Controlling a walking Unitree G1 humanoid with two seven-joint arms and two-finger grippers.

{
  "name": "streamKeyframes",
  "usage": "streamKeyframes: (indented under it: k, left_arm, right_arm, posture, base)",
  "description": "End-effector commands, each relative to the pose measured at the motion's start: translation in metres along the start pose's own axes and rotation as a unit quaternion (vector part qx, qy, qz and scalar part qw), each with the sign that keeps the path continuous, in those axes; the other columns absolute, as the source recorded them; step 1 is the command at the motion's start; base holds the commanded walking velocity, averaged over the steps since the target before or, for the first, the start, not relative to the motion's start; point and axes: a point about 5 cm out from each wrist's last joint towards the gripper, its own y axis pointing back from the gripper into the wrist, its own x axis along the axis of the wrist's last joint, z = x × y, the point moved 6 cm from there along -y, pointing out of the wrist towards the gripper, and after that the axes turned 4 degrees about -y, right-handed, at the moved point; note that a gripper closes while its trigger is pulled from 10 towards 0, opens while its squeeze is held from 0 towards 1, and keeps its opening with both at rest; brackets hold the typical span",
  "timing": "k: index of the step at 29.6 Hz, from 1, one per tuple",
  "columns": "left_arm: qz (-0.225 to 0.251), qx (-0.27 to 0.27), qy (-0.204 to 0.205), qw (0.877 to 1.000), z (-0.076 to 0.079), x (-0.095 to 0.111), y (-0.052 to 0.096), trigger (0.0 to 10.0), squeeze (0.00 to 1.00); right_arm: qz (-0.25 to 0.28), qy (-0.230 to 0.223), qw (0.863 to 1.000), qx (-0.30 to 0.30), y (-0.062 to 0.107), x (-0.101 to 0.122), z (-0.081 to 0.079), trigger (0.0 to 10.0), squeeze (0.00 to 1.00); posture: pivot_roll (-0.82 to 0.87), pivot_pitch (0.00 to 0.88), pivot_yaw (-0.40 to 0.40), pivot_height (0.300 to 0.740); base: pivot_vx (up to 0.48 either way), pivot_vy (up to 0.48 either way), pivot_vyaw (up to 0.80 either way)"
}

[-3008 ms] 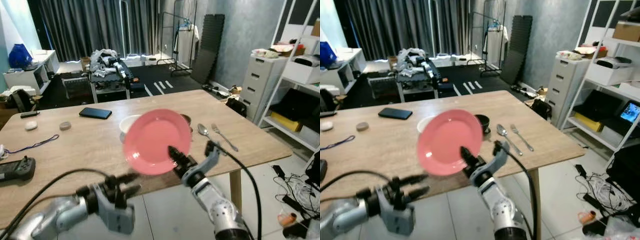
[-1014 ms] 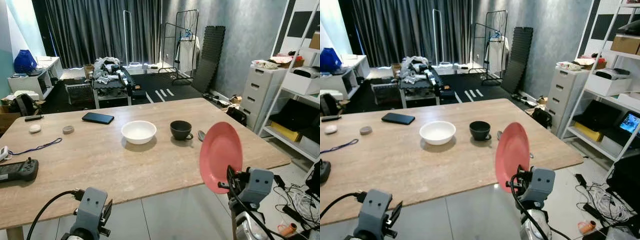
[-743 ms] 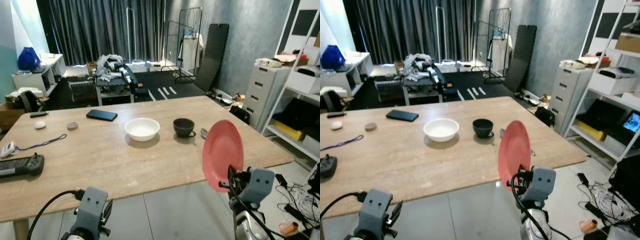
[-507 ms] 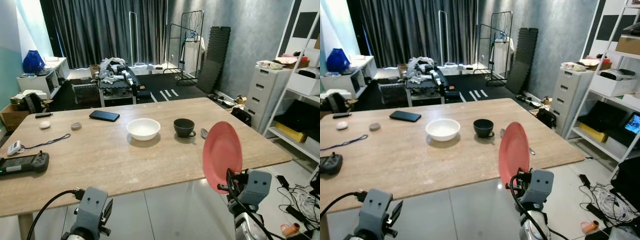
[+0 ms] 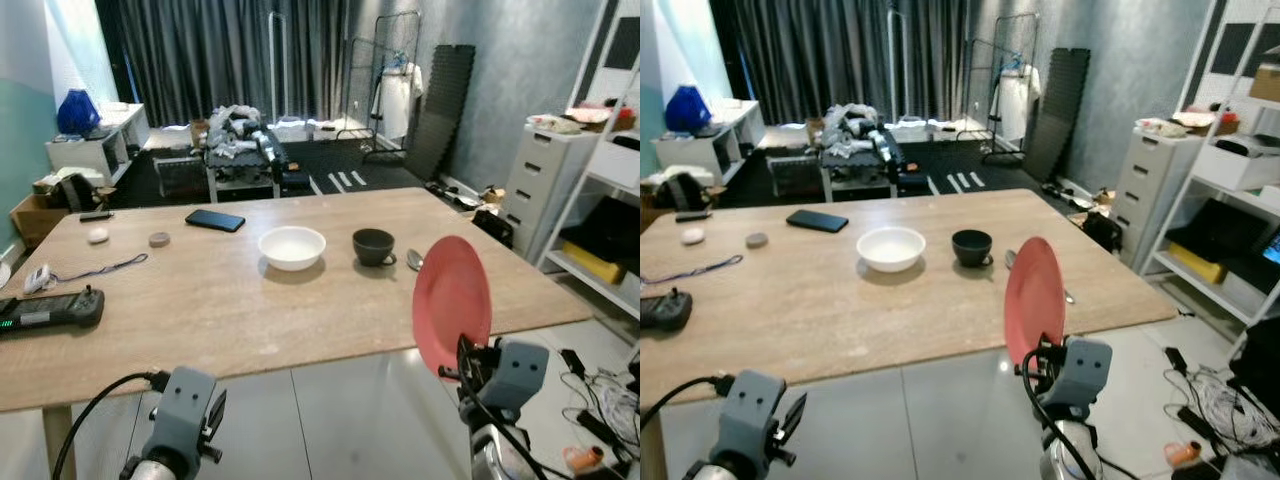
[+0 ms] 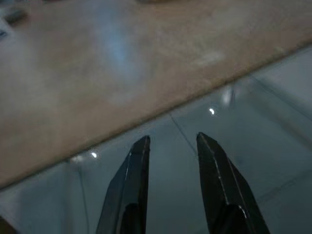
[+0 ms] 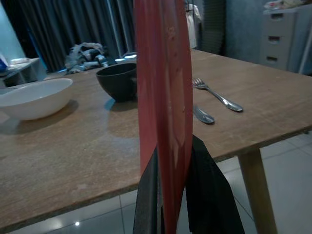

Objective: Setting the table

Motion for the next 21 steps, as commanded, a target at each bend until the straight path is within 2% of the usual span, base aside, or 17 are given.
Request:
streamKeyframes:
  k: [1, 14, 17, 18, 20, 21]
  left_arm:
    - [-0.01, -0.003, -0.009, 1.0, 0.0, -0.006, 0.002, 10.0, 0.0]
    - [-0.008, -0.008, -0.013, 1.0, 0.003, -0.005, 0.001, 10.0, 0.0]
    - [-0.013, -0.018, -0.01, 1.0, 0.008, -0.007, 0.0, 10.0, 0.0]
    - [-0.024, -0.036, -0.001, 0.999, 0.015, -0.011, 0.0, 10.0, 0.0]
    - [-0.046, -0.11, 0.001, 0.993, 0.039, -0.021, 0.003, 10.0, 0.0]
    - [-0.046, -0.11, 0.001, 0.993, 0.039, -0.021, 0.003, 10.0, 0.0]
  right_arm:
    - [-0.051, 0.006, 0.999, -0.008, 0.011, -0.026, 0.005, 10.0, 0.0]
    - [-0.052, 0.007, 0.999, -0.009, 0.012, -0.027, 0.006, 10.0, 0.0]
    - [-0.054, 0.007, 0.999, -0.005, 0.013, -0.028, 0.005, 10.0, 0.0]
    - [-0.058, 0.009, 0.998, -0.002, 0.014, -0.03, 0.004, 10.0, 0.0]
    - [-0.067, 0.019, 0.998, -0.002, 0.016, -0.035, 0.005, 10.0, 0.0]
    - [-0.067, 0.019, 0.998, -0.002, 0.016, -0.035, 0.005, 10.0, 0.0]
  posture:
    - [0.08, 0.0, 0.072, 0.74]
    - [0.08, 0.0, 0.072, 0.74]
    - [0.08, 0.0, 0.071, 0.74]
    - [0.08, 0.0, 0.07, 0.74]
    - [0.08, 0.001, 0.067, 0.74]
    - [0.08, 0.001, 0.067, 0.74]
  base:
    - [-0.375, 0.0, 0.0]
    - [-0.022, 0.0, 0.0]
    - [0.0, 0.0, 0.0]
    - [0.0, 0.0, 0.0]
    - [0.0, 0.0, 0.0]
    - [0.0, 0.0, 0.0]
